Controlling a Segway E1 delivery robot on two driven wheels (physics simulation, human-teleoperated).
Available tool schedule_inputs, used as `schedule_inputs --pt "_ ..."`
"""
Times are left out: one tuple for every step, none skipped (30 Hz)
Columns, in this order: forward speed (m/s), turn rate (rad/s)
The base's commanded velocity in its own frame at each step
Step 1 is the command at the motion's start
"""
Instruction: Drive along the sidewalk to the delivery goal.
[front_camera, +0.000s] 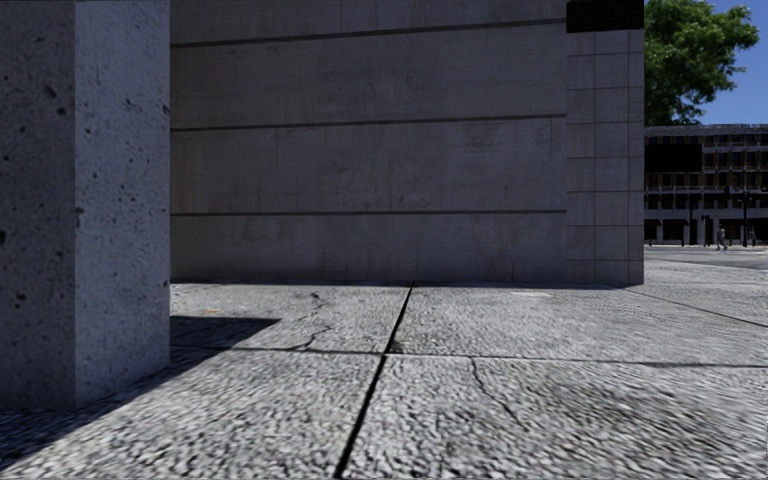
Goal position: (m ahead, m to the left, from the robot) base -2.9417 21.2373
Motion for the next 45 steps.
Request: schedule_inputs --pt "1.02 -0.43" --pt "1.02 -0.43" --pt "1.02 -0.43" --pt "1.02 -0.43" --pt "1.02 -0.43" --pt "1.02 -0.43" --pt "1.02 -0.43" --pt "1.03 -0.43" --pt "1.05 -0.43" --pt "1.06 -0.43" --pt "1.06 -0.04" --pt "1.07 0.00" --pt "1.07 0.00" --pt "1.07 0.00" --pt "1.08 0.00" --pt "1.11 0.00" --pt "1.15 0.00" --pt "1.20 0.00" --pt "1.20 0.00" --pt "1.23 0.00" --pt "1.24 0.00" --pt "1.25 0.00" --pt "1.25 0.00" --pt "1.26 0.00" --pt "1.26 0.00" --pt "1.26 0.00" --pt "1.26 0.00" --pt "1.26 0.00" --pt "1.27 0.00" --pt "1.27 0.00" --pt "1.27 0.00" --pt "1.27 0.00" --pt "1.27 0.00" --pt "1.27 0.00" --pt "1.27 0.00" --pt "1.28 0.00" --pt "1.29 0.00" --pt "1.29 0.00" --pt "1.33 0.00" --pt "1.42 0.00" --pt "1.50 0.00" --pt "1.53 0.00" --pt "1.54 0.00" --pt "1.55 0.00" --pt "1.55 0.00"
